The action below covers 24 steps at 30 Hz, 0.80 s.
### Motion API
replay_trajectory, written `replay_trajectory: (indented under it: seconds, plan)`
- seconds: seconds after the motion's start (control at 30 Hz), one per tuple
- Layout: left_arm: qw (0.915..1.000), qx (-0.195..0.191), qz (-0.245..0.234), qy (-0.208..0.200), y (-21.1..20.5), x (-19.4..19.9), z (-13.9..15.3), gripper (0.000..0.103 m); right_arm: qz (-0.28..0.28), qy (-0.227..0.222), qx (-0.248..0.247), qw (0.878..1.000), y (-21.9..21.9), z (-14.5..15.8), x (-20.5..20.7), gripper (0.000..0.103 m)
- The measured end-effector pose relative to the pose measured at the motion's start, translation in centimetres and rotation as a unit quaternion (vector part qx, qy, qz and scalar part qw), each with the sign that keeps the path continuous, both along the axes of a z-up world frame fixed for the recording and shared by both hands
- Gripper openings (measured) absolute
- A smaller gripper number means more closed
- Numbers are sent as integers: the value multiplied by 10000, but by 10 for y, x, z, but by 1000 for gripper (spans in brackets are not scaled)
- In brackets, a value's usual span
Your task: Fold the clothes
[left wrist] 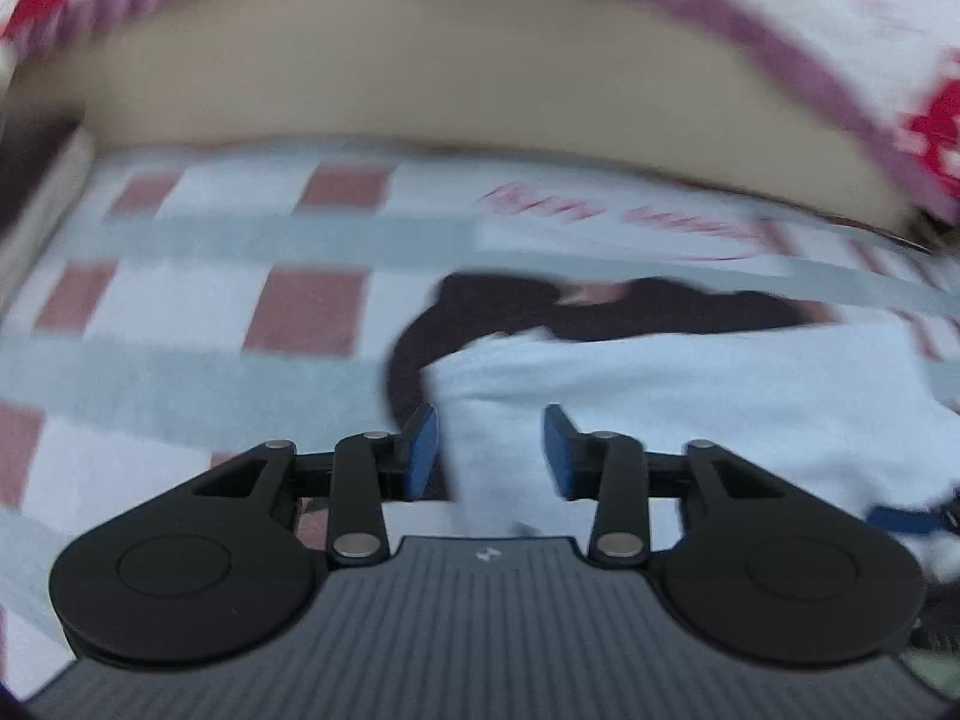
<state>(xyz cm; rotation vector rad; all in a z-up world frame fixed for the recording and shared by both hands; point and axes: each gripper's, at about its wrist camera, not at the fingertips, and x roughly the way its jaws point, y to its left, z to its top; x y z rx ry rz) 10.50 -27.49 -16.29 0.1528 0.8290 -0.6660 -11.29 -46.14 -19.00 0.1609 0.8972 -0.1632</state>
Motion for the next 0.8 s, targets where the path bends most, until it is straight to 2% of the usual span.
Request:
replay_trajectory:
  seconds: [0.07, 0.13, 0.2, 0.3, 0.4, 0.53, 0.6, 0.63, 0.67, 0.73, 0.8]
  plan:
    - [9987, -52, -484, -115, -6, -28, 15, 52, -196, 4, 160, 9997, -6, 7, -21, 59]
    - [9952, -68, -972, -97, -16, -53, 22, 52, -674, -162, 692, 9952, -28, 13, -50, 61]
    - [9887, -155, -1476, 207, -35, -74, 19, 52, -1371, -357, 1258, 9819, -56, 14, -79, 62]
    - [9779, 75, -2018, 548, -68, -98, 4, 52, -2210, -582, 1913, 9546, -90, 12, -122, 62]
    - [9714, 536, -2214, 663, -99, -112, -12, 50, -2679, -751, 2274, 9332, -111, 6, -149, 62]
    - [9650, 701, -2346, 936, -120, -121, -20, 49, -3153, -917, 2659, 9064, -129, -5, -168, 63]
    - [9621, 811, -2419, 959, -125, -125, -22, 43, -3401, -954, 2814, 8922, -138, -12, -169, 63]
    - [9607, 935, -2438, 942, -129, -127, -25, 35, -3522, -964, 2869, 8857, -142, -16, -169, 63]
    - [9591, 1065, -2455, 923, -132, -129, -29, 33, -3633, -958, 2916, 8797, -146, -20, -168, 63]
    - [9584, 1253, -2385, 939, -139, -130, -38, 31, -3758, -915, 2978, 8727, -151, -28, -164, 63]
    - [9600, 1239, -2314, 974, -139, -129, -42, 31, -3784, -1064, 3033, 8680, -154, -35, -160, 63]
